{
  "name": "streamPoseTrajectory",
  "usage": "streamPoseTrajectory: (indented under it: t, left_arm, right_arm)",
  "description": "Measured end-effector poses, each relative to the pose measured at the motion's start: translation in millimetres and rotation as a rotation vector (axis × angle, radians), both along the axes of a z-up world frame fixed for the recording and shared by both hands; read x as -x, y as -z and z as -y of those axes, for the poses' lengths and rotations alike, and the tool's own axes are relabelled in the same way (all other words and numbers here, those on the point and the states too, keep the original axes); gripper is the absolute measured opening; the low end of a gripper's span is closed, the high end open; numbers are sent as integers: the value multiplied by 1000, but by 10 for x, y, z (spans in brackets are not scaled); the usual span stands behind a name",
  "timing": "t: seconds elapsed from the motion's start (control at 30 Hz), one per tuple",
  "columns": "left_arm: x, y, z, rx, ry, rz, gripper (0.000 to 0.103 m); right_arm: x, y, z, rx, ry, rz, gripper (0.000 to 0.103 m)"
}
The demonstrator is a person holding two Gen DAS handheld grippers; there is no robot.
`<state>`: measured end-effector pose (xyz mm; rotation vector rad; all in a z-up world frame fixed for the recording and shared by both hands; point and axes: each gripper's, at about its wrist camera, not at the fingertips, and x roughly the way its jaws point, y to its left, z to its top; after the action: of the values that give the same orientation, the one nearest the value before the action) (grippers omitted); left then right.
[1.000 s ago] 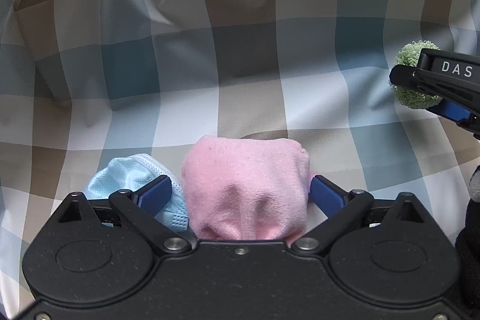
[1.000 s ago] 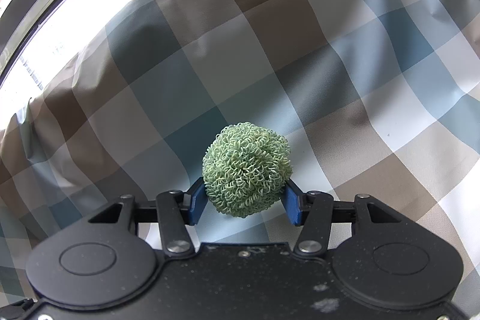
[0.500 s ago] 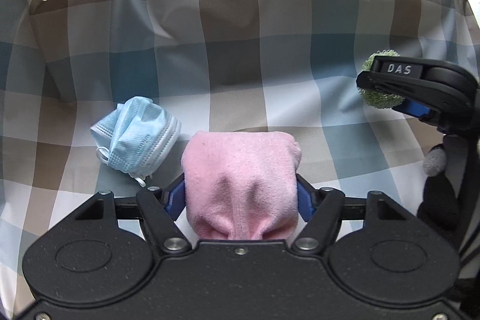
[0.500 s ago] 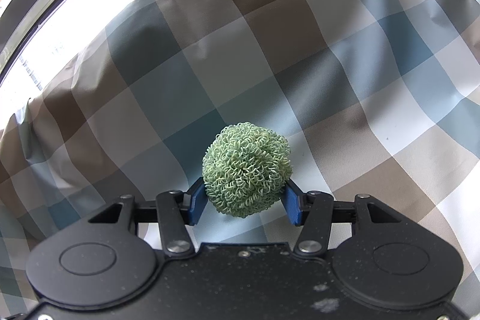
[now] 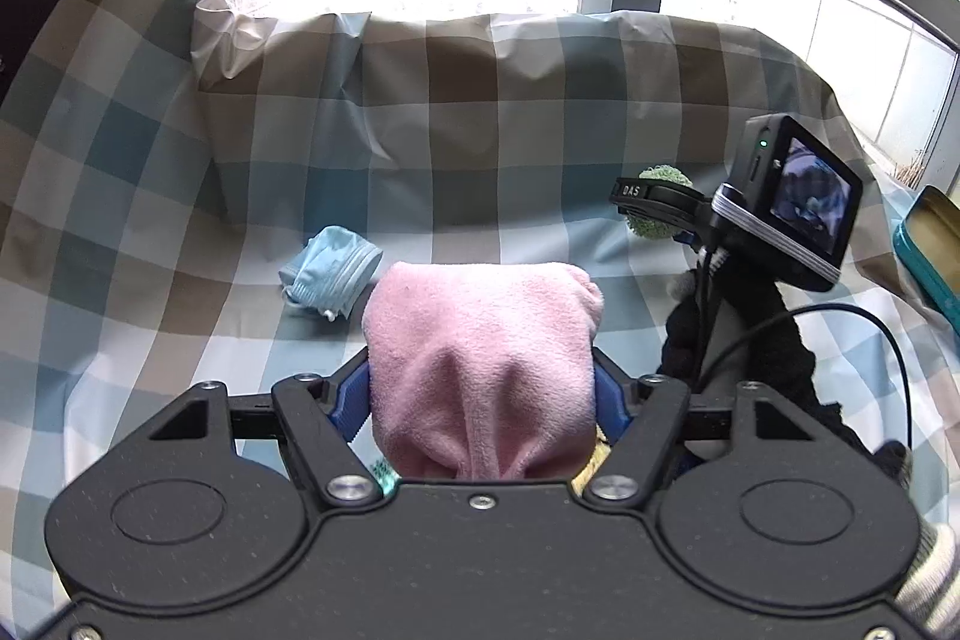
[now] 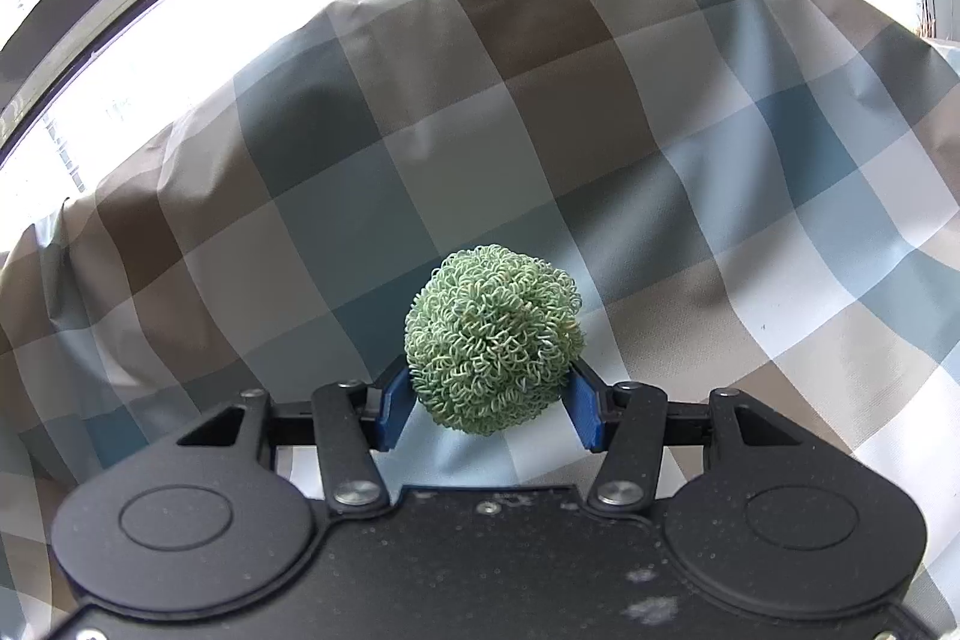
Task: Organize soft objects
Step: 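Lift the pink pouch and green ball and carry them toward the basket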
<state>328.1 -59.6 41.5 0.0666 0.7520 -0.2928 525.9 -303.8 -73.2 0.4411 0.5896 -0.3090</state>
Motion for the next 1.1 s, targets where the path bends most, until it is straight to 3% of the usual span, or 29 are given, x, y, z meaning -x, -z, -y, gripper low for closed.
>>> streamPoseTrajectory:
  t: [0.27, 0.6, 0.83, 1.1]
  left_arm:
    - [638, -12, -271, 31, -44, -5, 66]
    - [1041, 75, -498, 44, -68, -52, 66]
    - [1257, 80, -532, 67, -55, -58, 66]
    - [1578, 64, -565, 89, -31, -64, 66]
  right_arm:
    - [40, -186, -68, 105, 40, 72, 52]
    - [264, -645, 310, 67, 96, 5, 52]
    - [827, -1027, 668, 125, 81, -44, 52]
    - [1929, -1031, 805, 194, 46, -154, 52]
